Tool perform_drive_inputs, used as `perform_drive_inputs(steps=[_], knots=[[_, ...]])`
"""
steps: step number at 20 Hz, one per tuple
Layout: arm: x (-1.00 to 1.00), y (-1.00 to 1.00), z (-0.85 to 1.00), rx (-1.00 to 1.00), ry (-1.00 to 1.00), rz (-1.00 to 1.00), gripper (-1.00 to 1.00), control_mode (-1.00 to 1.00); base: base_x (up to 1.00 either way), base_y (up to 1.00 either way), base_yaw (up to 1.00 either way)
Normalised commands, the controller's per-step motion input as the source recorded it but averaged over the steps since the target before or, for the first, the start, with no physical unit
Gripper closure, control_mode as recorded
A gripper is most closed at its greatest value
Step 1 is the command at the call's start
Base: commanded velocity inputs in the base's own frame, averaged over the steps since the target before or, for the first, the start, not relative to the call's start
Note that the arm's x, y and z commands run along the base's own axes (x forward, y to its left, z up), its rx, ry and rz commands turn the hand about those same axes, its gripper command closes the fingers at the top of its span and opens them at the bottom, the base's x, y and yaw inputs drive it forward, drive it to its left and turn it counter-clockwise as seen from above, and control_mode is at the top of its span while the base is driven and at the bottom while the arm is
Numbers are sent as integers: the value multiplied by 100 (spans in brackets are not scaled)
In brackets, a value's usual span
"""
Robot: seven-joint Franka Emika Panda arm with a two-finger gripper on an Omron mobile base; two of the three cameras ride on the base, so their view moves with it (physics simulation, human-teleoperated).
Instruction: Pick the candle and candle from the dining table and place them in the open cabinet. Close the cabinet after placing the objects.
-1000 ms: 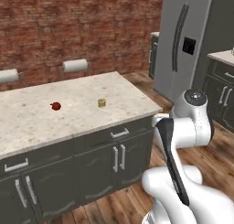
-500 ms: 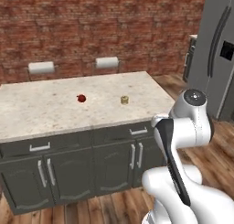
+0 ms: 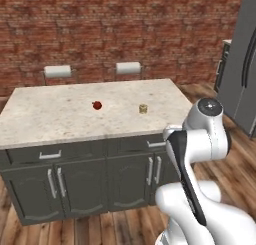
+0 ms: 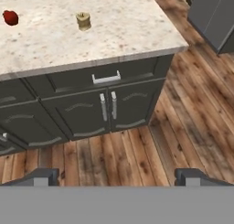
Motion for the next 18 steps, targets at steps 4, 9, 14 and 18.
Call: perform_drive_inputs(steps=[4, 9, 14, 18], knots=[[0, 0, 0, 0, 0, 0, -100, 100, 2, -52, 2], [0, 0, 0, 0, 0, 0, -100, 100, 15, -32, 0], [0, 0, 0, 0, 0, 0, -100, 100, 25, -1, 0], [0, 0, 0, 0, 0, 0, -100, 100, 30, 0, 0]])
